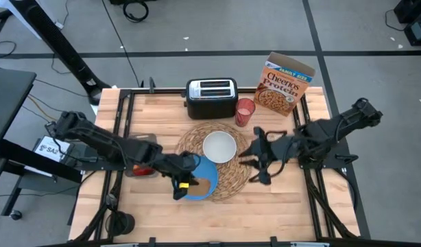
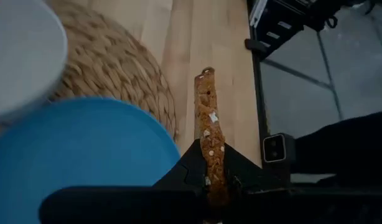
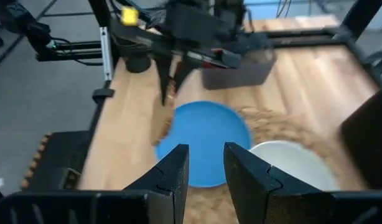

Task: Arrange a breakfast setting
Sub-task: Put the brown toasted bread on the blue plate, then put the red apple to the left of the white bowl on the brown woven mat

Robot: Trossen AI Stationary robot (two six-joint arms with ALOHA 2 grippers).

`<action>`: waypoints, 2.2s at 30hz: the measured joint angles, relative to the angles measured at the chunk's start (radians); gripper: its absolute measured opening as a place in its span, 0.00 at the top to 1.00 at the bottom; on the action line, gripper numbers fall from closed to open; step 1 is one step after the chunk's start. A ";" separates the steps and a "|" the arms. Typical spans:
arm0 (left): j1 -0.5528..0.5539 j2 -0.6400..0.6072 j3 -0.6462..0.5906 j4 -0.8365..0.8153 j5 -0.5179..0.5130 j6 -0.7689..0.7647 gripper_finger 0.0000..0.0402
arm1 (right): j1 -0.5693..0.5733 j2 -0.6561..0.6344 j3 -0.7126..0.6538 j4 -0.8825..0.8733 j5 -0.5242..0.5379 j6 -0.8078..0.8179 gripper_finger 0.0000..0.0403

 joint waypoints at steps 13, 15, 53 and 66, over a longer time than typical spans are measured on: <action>0.070 0.017 -0.247 0.220 -0.019 -0.034 0.94 | 0.097 0.138 0.000 0.036 0.020 0.260 0.73; 0.085 0.019 -0.262 0.232 -0.019 -0.039 0.94 | 0.098 0.152 0.000 0.053 0.021 0.263 0.73; 0.182 -0.002 0.074 -0.556 -0.021 0.051 0.42 | -0.020 0.172 0.000 0.083 0.043 0.090 0.73; 0.193 -0.167 -0.028 -0.993 -0.069 -0.267 0.50 | -0.016 0.172 0.000 0.096 0.043 0.093 0.73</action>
